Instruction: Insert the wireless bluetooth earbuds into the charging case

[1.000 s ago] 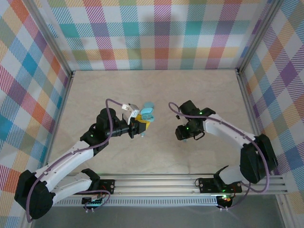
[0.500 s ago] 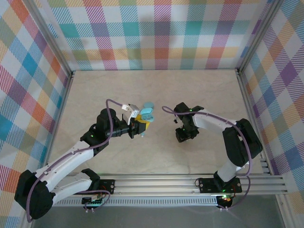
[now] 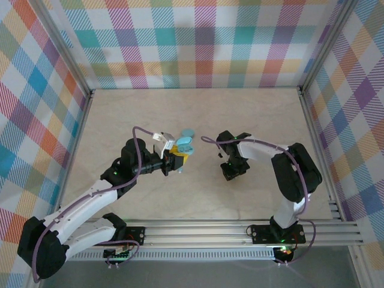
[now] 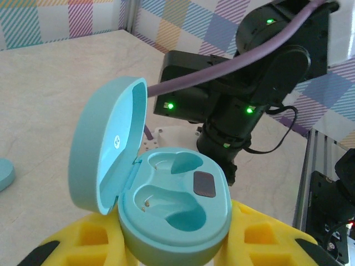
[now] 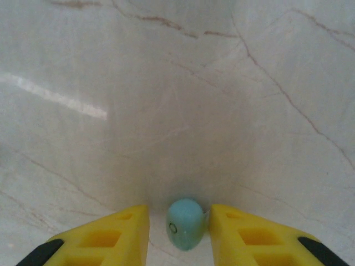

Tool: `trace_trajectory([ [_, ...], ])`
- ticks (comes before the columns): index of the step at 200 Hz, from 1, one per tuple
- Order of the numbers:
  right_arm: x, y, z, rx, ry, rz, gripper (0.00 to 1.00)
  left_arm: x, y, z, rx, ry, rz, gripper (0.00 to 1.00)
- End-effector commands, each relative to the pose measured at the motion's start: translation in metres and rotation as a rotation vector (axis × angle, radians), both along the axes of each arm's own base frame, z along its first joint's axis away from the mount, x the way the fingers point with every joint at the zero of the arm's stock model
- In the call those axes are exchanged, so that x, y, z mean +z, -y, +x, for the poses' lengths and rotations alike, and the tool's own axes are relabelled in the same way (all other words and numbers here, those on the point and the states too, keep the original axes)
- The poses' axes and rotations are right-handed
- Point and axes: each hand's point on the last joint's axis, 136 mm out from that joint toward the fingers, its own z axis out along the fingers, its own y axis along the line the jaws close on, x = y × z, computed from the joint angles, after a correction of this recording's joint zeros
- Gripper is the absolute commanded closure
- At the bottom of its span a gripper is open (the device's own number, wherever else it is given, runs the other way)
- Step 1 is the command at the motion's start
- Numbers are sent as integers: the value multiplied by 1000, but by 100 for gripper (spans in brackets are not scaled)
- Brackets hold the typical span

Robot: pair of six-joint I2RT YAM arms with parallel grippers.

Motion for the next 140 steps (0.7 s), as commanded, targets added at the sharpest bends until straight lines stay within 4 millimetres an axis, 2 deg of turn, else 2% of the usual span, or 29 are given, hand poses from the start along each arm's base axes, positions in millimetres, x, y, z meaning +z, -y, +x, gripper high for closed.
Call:
trace_trajectory([
  [1,0,0,-4,32,-37,-29,68,6,-1,-5,-10,47,-12,96],
  [35,3,-2,-5,39,-44,-21,77,6,-2,-5,-9,53,-3,96],
  [82,12,-2,-1,33,-34,-26,82,5,-3,-5,-10,61,5,96],
  [140,22,-25,11,-73,-32,113,83,8,0,-7,-30,54,4,96],
])
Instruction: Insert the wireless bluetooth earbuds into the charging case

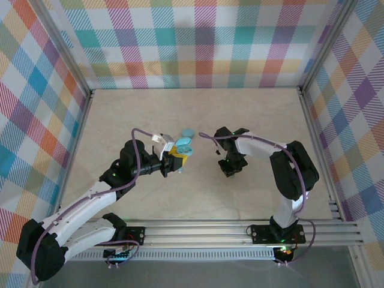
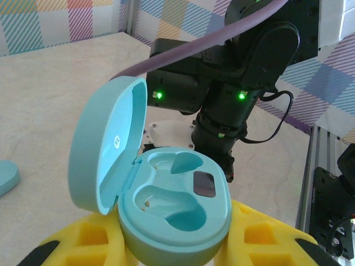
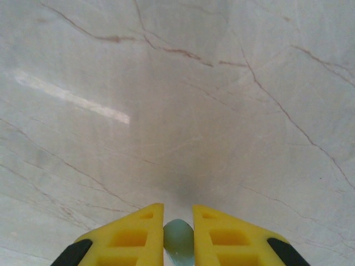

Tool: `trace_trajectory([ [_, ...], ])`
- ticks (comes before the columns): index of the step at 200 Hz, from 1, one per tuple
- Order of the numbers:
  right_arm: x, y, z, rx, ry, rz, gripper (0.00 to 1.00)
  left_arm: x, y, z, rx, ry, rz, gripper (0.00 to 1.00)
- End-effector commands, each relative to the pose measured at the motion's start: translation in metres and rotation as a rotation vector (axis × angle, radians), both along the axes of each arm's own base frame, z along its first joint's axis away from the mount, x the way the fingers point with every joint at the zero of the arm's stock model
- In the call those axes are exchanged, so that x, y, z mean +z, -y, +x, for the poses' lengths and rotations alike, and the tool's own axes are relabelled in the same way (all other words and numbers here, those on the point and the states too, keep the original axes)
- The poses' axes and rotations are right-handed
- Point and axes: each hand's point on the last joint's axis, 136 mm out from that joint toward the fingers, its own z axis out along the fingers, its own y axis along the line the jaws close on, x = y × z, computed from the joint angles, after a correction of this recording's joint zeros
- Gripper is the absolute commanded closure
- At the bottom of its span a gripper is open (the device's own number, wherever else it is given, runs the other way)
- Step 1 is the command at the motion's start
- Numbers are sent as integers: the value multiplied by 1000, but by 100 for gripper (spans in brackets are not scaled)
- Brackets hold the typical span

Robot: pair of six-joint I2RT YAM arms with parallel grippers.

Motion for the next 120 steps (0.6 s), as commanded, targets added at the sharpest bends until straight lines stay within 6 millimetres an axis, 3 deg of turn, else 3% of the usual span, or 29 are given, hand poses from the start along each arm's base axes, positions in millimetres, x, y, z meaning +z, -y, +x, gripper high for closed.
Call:
trace_trajectory([
  [1,10,-15,4,-74,-18,95,83,8,2,-4,-25,26,-5,96],
  [42,39,-40,17,-167,-26,345,83,7,2,-8,-39,17,-13,96],
  [74,70,-47,23,-227,-6,508,83,8,6,-7,-57,24,-12,98],
  [120,133,-55,20,-248,46,723,85,11,18,1,-98,23,-19,99],
])
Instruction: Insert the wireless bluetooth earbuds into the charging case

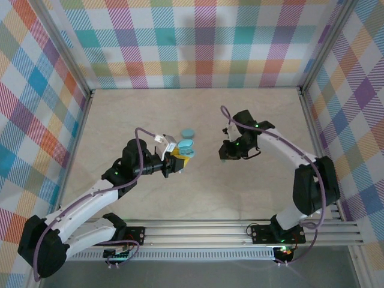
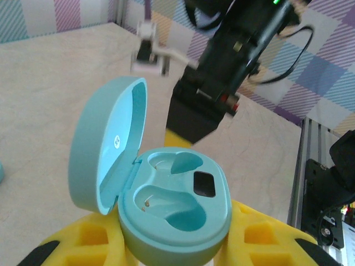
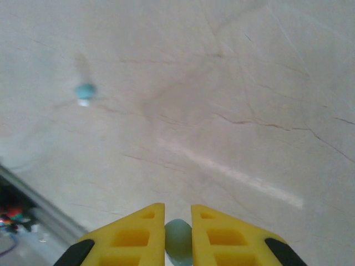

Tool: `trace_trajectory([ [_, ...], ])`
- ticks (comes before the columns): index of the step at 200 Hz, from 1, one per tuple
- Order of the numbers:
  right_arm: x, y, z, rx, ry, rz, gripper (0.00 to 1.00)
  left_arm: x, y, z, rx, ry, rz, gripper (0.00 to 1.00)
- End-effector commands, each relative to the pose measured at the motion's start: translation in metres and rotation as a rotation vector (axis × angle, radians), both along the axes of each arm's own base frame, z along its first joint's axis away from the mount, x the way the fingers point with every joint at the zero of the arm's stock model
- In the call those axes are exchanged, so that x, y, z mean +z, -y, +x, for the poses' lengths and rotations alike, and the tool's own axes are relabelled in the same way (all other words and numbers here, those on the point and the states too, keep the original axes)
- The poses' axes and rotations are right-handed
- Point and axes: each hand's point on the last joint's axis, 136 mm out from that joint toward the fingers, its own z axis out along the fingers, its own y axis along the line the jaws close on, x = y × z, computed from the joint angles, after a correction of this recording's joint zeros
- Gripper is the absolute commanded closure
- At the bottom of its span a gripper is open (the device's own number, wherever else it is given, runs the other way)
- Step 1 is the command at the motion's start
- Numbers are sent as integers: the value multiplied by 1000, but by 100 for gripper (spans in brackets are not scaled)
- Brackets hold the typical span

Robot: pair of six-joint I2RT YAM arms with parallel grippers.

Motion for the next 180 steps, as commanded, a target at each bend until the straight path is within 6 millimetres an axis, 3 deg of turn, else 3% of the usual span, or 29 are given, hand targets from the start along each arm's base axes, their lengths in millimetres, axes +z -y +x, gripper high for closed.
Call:
trace_trajectory([
  [1,38,-14,-9,3,9,156,85,22,11,2,-53,56,-36,99],
  [51,102,-28,-24,30,94,355,86,22,25,11,-93,50,-52,99],
  [97,142,-44,-37,87,161,455,87,19,30,12,-120,42,-55,99],
  [147,175,-64,-49,163,238,481,88,21,36,2,-194,43,-68,99],
  [180,181,-71,-53,188,278,486,88,30,36,-2,-212,68,-84,99],
])
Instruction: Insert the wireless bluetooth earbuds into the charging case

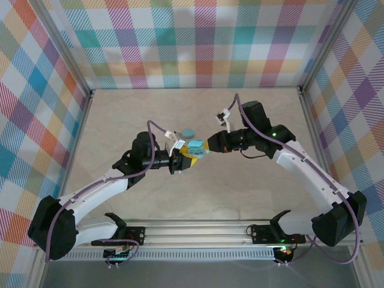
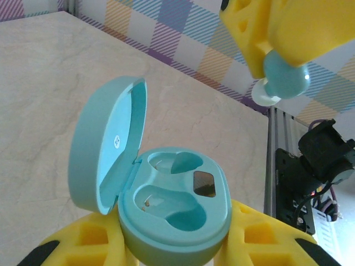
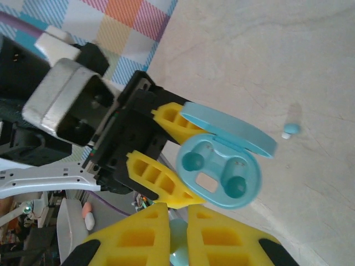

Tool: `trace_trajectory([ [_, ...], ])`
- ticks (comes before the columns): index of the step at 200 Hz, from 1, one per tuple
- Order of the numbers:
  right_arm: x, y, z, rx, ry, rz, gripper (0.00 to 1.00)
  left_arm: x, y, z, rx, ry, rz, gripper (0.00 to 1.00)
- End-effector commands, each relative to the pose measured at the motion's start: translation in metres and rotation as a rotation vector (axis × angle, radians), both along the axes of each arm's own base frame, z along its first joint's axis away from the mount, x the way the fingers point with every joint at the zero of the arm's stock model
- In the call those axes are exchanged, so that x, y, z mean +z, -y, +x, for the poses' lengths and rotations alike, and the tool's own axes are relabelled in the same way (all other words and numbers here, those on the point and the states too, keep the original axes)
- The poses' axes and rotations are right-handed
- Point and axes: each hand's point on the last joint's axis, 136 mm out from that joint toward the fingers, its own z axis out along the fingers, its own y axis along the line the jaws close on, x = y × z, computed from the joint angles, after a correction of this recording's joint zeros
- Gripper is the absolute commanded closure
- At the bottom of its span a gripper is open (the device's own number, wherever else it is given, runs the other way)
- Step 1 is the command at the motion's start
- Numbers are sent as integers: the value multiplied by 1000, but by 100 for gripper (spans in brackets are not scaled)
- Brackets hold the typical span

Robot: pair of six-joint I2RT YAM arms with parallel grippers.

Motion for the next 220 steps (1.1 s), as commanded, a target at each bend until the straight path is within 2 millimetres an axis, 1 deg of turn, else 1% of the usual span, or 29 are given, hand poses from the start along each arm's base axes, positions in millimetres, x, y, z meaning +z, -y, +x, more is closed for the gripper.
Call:
trace_trajectory([
  [1,20,-5,-2,9,63,34,88,31,6,-5,-54,92,-59,99],
  [58,8,-13,-6,35,94,-15,88,33,4,-13,-63,87,-90,99],
  [96,7,-16,-3,24,109,-11,88,36,1,-18,-67,93,-102,99],
  [158,16,-22,-3,24,80,40,88,36,0,-23,-80,94,-100,99],
  [220,4,-31,-6,50,58,22,88,41,-1,-24,-83,106,-112,100],
])
